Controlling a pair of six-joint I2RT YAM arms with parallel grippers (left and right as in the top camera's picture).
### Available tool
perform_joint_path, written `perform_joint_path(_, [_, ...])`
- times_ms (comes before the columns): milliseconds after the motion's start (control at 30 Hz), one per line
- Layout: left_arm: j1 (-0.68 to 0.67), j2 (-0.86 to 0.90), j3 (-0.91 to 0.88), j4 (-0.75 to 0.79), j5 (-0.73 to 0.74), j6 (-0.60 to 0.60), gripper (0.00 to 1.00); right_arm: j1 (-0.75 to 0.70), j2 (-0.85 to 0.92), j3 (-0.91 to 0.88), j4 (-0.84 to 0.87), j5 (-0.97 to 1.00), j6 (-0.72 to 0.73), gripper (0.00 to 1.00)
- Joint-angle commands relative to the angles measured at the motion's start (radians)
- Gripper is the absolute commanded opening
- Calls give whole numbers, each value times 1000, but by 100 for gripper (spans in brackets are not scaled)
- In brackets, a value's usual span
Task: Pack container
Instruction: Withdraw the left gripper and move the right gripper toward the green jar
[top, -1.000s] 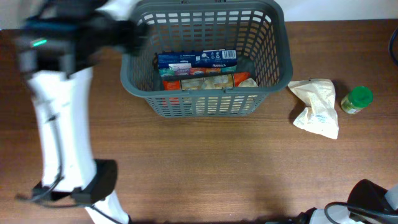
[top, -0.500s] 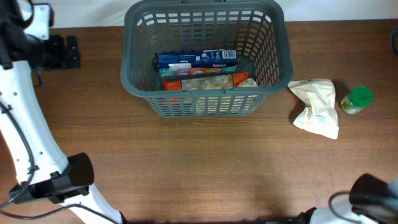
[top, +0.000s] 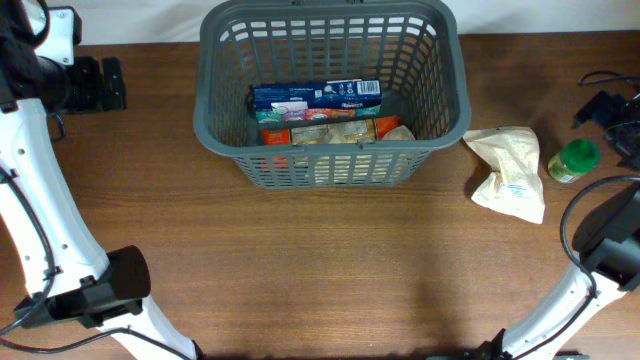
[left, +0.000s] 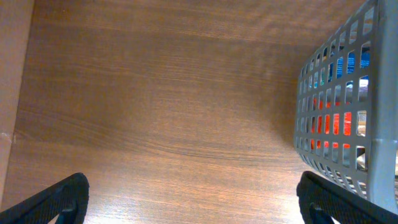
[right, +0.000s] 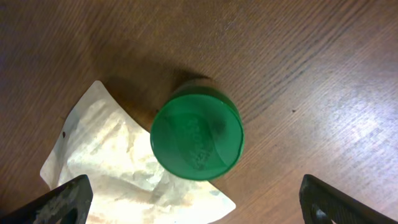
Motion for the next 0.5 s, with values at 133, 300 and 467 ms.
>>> perform_joint_path(133, [0,-3,-5,0,-3,-13,99,-6,30,-15,43,20,16,99])
perform_joint_path(300, [0,-3,-5,-1,-3,-13,99,-6,44,-87,83,19,39,99])
perform_joint_path(467, [0,-3,-5,-1,-3,-13,99,-6,49,-217,187,19,38,99])
